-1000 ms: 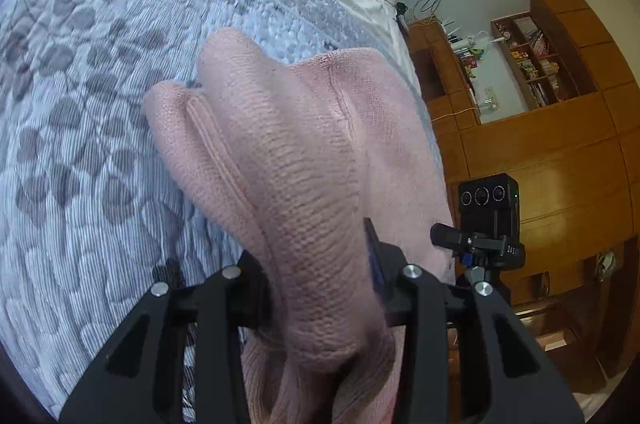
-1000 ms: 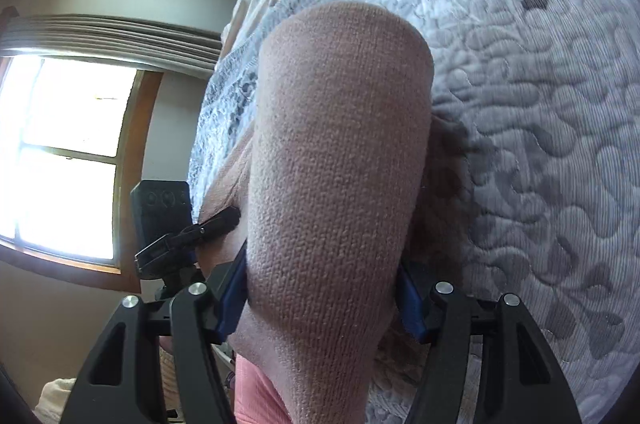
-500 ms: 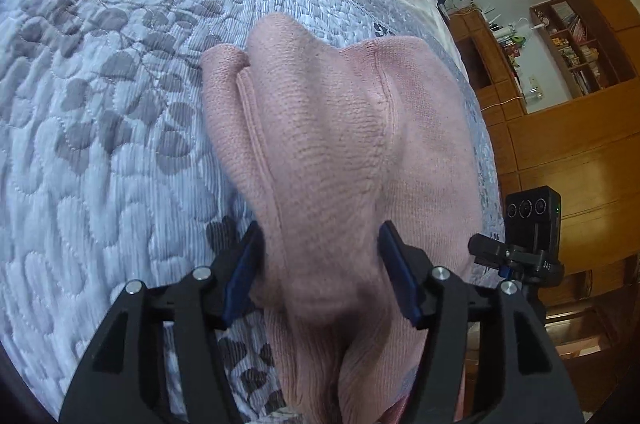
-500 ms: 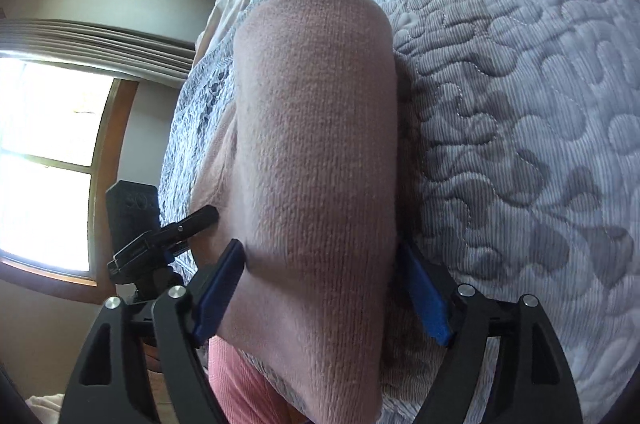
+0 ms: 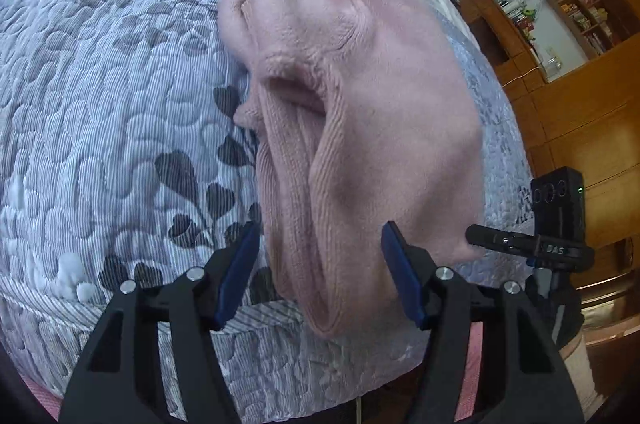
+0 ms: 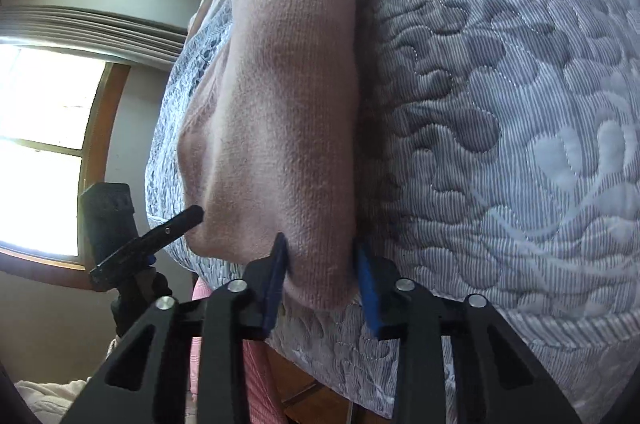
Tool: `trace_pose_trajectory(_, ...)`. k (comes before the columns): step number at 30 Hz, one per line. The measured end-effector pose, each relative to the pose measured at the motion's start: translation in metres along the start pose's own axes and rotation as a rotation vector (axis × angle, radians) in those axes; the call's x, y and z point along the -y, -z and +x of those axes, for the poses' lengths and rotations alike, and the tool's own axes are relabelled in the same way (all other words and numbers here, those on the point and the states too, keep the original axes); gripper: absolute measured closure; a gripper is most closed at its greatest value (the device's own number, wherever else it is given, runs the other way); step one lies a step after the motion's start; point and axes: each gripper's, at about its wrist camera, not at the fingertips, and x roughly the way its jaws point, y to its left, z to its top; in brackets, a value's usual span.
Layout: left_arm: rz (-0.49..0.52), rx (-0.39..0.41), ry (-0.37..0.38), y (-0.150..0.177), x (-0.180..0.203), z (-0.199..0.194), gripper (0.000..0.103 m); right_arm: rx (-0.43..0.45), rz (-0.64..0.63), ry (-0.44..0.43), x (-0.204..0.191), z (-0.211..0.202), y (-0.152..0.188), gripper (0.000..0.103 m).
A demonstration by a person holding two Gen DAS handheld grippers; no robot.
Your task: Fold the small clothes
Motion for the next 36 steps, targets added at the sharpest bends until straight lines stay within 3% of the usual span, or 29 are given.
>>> trace_pose_trajectory(6, -0.009, -0.016, -0.025, 0.016, -0.018, 0.007, 0.041, 0.007, 0.009, 0.095, 0.0, 0.007, 0.013, 0.073)
trace_pose_trajectory(12, 0.005, -0.002, -0.025, 0.026, -0.023, 0.003, 0.041, 0.021, 0.039, 0.101, 0.005, 0.012, 0.017, 0.066)
trace_pose_trajectory(17, 0.038, 0.006, -0.084, 0.032, -0.006, -0.011, 0.041, 0.057, -0.03, 0.209, -0.011, -0.007, 0.024, 0.043)
trace_pose_trajectory(23, 0.053, 0.023, -0.154, 0.043, 0.016, -0.034, 0.027, 0.095, -0.1, 0.346, -0.038, -0.024, 0.044, 0.017)
trace_pose_trajectory(30, 0.068, 0.047, -0.238, 0.056, 0.036, -0.054, 0.017, 0.121, -0.122, 0.482, -0.071, -0.032, 0.061, 0.015)
trace_pose_trajectory(36, 0.055, 0.063, -0.29, 0.064, 0.046, -0.067, 0.016, 0.144, -0.148, 0.56, -0.093, -0.037, 0.072, 0.014)
